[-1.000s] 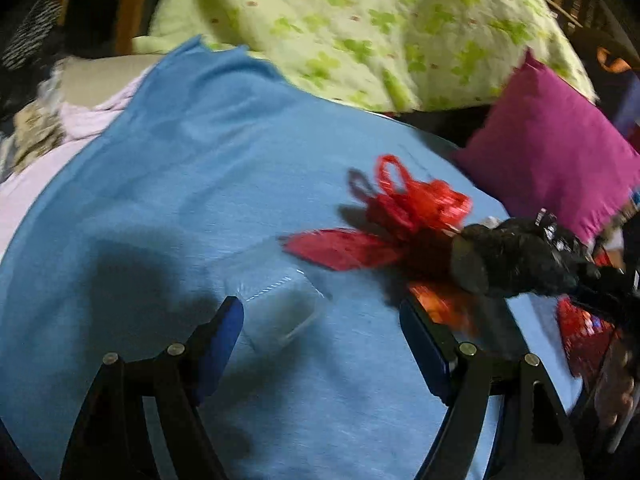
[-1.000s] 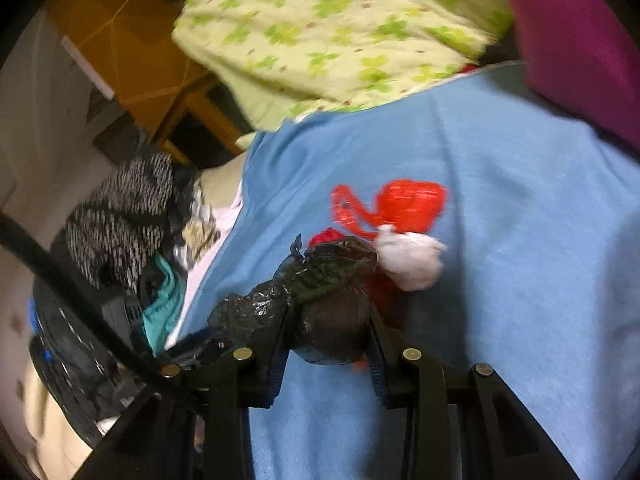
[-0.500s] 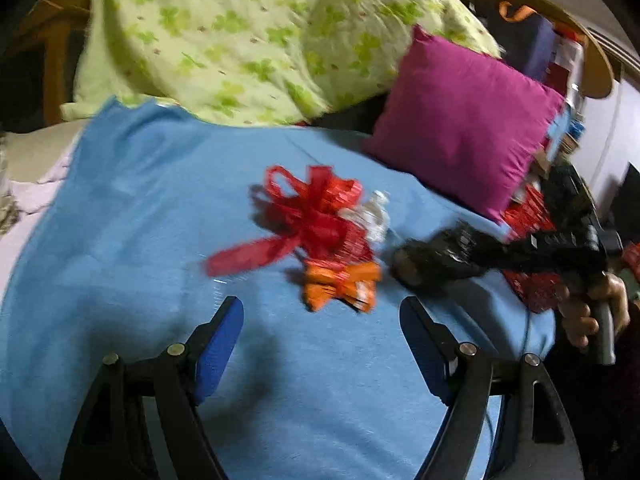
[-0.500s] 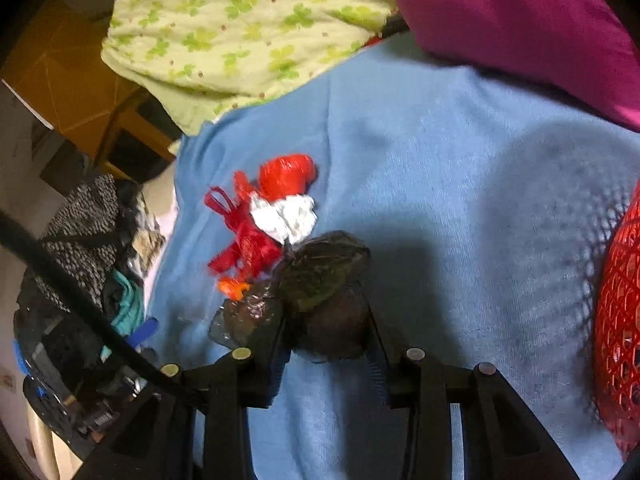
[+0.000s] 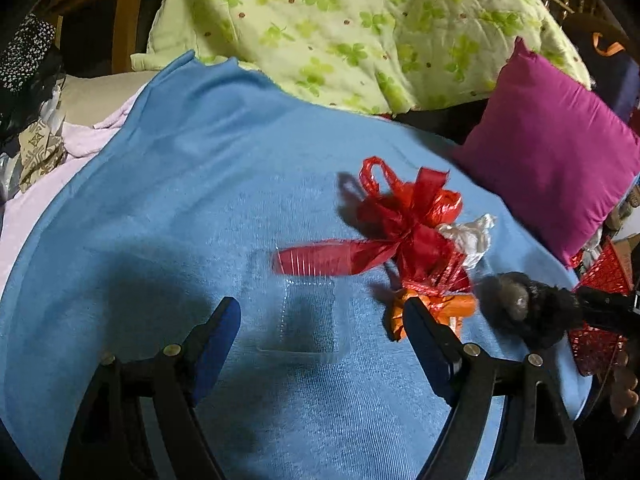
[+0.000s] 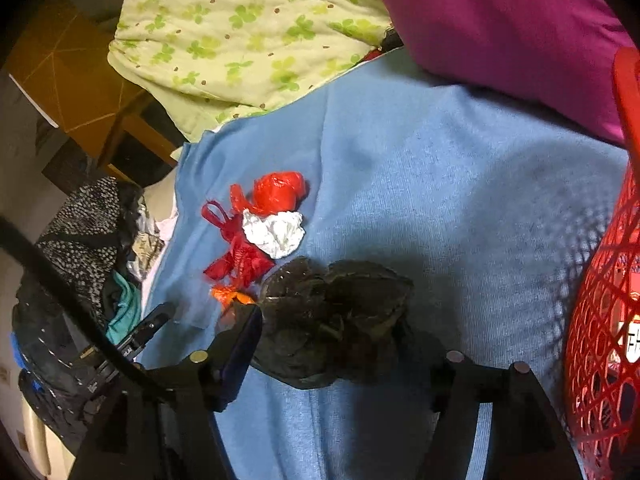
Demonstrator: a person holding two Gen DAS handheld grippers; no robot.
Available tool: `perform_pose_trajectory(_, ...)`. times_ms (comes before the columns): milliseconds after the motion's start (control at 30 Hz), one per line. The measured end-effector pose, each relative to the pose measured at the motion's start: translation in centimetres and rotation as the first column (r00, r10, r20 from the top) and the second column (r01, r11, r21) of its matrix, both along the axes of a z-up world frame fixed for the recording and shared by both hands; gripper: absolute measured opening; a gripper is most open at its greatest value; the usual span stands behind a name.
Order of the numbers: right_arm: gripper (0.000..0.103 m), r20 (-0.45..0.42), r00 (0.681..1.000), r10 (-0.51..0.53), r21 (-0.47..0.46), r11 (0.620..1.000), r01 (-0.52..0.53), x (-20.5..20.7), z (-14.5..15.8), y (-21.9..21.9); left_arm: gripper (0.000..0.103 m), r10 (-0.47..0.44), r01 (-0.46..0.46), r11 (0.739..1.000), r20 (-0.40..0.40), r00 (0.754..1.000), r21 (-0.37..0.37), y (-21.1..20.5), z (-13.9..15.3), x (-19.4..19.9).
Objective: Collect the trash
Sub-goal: 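Lift the black plastic bag off the pile with the right tool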
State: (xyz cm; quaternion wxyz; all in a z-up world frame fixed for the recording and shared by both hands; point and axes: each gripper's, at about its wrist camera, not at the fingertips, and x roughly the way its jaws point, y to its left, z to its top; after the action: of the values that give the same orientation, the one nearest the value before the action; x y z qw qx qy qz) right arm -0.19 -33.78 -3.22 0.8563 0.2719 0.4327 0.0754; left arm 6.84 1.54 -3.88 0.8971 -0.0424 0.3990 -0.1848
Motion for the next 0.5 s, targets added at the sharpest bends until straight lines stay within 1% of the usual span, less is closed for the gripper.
perform_pose_trajectory(133, 0.070, -0.014, 1.000, 0.015, -0.019, 1.000, -0.015, 0.8, -0.7, 0.9, 0.083, 0.002, -0.002, 1.000, -0.009, 1.000, 0.021, -0.8, -0.4, 0.1)
perform_pose_trajectory(267, 0.070, -0.015, 0.999, 0.035, -0.063, 0.997, -0.036, 1.5, -1.2, 2.4, 0.084, 0.008, -0.008, 1.000, -0.026, 1.000, 0.025, -1.3, -0.8, 0.5)
perform_pose_trajectory(333, 0.070, -0.027, 0.999, 0.043, -0.076, 0.996, -0.044, 1.9, -1.7, 3.1, 0.084, -0.001, 0.002, 1.000, -0.033, 0.999, 0.025, -1.6, -0.9, 0.5)
perform_pose_trajectory(433, 0.069, -0.051, 0.997, 0.057, -0.091, 0.994, -0.061, 2.4, -2.5, 4.2, 0.084, -0.009, 0.010, 0.999, -0.026, 1.000, 0.045, -2.0, -0.9, 0.4)
perform_pose_trajectory(467, 0.067, -0.055, 0.997, 0.061, -0.109, 0.992, -0.067, 2.4, -2.7, 4.6, 0.083, -0.007, 0.008, 0.999, -0.023, 1.000, 0.050, -2.0, -0.9, 0.4)
perform_pose_trajectory(500, 0.058, -0.053, 0.997, 0.060, -0.123, 0.990, -0.066, 2.4, -2.8, 4.8, 0.083, -0.004, 0.005, 0.999, -0.018, 1.000, 0.053, -1.9, -0.9, 0.3)
